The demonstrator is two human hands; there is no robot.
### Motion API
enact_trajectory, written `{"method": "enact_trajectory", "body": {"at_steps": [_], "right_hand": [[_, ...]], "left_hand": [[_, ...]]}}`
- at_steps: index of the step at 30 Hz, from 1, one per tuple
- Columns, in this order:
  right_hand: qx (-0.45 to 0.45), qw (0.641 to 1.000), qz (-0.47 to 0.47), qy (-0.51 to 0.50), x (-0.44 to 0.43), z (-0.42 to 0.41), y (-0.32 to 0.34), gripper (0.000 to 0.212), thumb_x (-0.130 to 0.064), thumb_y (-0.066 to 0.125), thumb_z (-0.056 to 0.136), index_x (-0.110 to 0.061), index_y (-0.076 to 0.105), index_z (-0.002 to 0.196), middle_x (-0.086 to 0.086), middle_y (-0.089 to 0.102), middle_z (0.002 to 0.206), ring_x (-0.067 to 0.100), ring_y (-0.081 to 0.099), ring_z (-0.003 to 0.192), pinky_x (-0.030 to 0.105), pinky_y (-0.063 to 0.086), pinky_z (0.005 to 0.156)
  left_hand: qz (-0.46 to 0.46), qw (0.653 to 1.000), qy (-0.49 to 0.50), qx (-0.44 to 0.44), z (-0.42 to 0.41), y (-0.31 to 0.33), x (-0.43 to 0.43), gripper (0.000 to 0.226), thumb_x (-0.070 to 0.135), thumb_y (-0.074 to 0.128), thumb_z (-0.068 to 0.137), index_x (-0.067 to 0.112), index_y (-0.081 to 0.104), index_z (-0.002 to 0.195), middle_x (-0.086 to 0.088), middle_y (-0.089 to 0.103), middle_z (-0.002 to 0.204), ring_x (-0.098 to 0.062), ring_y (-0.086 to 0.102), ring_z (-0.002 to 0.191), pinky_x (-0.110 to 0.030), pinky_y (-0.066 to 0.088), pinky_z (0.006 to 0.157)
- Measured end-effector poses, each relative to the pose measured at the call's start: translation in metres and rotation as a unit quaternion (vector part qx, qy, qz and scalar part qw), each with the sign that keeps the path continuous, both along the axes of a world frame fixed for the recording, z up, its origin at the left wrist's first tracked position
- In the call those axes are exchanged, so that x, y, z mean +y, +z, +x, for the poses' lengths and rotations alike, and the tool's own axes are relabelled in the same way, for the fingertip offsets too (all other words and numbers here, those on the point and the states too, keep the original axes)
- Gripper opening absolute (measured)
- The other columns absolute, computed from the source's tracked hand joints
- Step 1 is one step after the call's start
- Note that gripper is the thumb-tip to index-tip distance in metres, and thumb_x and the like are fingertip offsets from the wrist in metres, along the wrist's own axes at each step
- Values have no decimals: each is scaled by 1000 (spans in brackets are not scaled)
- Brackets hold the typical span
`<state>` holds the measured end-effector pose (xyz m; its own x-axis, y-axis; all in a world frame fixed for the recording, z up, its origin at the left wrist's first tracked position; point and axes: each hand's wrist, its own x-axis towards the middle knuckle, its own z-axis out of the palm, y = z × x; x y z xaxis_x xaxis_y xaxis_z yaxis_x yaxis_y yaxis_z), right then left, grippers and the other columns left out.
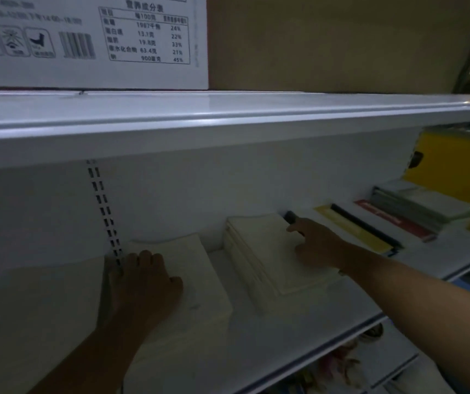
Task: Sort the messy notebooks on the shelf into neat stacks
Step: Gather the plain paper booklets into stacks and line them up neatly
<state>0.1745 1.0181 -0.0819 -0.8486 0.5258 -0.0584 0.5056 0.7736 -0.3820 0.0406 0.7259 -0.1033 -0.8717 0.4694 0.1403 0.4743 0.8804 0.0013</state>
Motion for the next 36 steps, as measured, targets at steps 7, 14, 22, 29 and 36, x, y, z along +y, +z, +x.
{"method": "enact_trajectory", "body": {"at_steps": [7, 14, 22, 29, 36], "right_hand": [[-11, 998, -2, 66, 33, -7, -10, 59, -42, 54, 91, -22, 34, 143, -5, 11, 158, 19, 26, 141, 31, 31, 107], [79, 970, 148, 178, 30, -6, -33, 62, -48, 15, 93, -9, 60, 110, 13, 57, 114, 30, 54, 110, 43, 37, 103], [162, 969, 87, 166, 35, -14, -48, 39, -34, 35, 90, -6, 61, 86, 13, 62, 95, 27, 62, 95, 27, 52, 83], [108, 979, 58, 161, 37, -15, -55, 46, -37, 24, 100, -8, 47, 128, 15, 40, 142, 28, 43, 128, 34, 35, 105], [92, 986, 36, 131, 35, -14, -50, 68, -51, 30, 98, -14, 10, 151, 12, 8, 158, 22, 15, 145, 31, 22, 115]], "left_hand": [[62, 996, -1, -67, 24, 40, 45, 48, 43, 49, 89, 20, 46, 131, -3, 46, 134, -20, 43, 123, -30, 34, 102], [486, 746, 80, -448, 90, -7, 159, 57, 37, 64, 61, 12, 55, 111, -9, 64, 94, -23, 61, 74, -33, 50, 66], [572, 625, 168, -504, 69, -6, 175, 8, 10, 64, 84, 5, 70, 83, -14, 71, 68, -29, 67, 62, -32, 55, 56], [543, 635, 188, -516, 64, 10, 175, 17, 10, 69, 81, 0, 68, 95, -20, 71, 97, -30, 68, 79, -37, 55, 69], [563, 634, 189, -495, 69, 4, 173, 22, 9, 75, 74, -1, 71, 93, -20, 72, 91, -30, 69, 77, -34, 54, 64]]}}
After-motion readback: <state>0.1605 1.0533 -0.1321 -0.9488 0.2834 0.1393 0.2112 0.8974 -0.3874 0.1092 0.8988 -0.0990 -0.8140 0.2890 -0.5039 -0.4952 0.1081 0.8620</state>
